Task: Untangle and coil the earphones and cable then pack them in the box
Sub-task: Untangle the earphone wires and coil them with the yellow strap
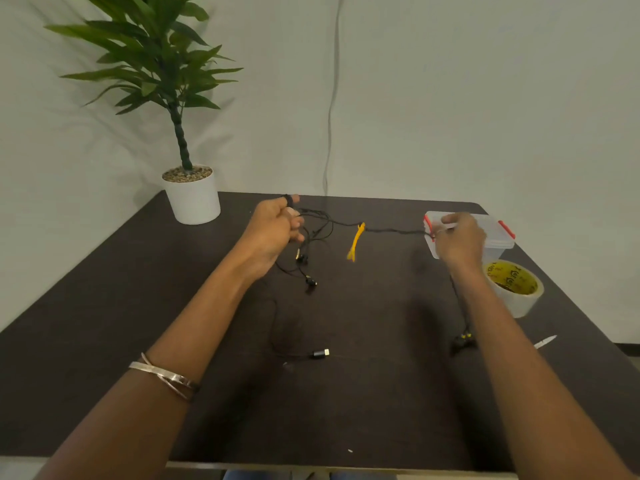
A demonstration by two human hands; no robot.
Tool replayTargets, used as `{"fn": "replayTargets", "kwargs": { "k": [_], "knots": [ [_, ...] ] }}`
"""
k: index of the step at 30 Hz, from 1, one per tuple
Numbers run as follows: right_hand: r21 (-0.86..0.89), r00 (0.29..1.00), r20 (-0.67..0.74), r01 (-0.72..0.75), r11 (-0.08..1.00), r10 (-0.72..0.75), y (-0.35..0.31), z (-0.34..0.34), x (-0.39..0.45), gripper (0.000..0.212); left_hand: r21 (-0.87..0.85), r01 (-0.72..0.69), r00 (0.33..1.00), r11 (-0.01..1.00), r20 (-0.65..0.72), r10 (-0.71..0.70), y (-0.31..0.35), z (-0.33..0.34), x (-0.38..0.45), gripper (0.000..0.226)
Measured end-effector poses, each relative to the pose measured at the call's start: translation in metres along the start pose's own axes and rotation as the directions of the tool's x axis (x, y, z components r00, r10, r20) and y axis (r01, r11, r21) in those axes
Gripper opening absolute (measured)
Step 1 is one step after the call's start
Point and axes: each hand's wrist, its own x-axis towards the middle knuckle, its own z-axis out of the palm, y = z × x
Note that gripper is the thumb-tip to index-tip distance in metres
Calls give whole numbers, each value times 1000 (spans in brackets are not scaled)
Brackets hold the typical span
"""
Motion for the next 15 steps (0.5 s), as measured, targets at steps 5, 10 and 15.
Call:
{"fn": "replayTargets", "kwargs": {
  "k": [5,10,15],
  "knots": [
    [-338,898,235,435,834,-373,-18,13,-18,38,-159,47,998,986,49,-39,16,10,-3,29],
    [462,722,448,319,828,-528,-54,17,-54,60,-227,94,988,969,138,-63,25,21,-8,27],
    [411,719,456,352,841,-524,-54,32,-66,25,-229,83,988,970,147,-50,27,20,-10,28]
  ]
}}
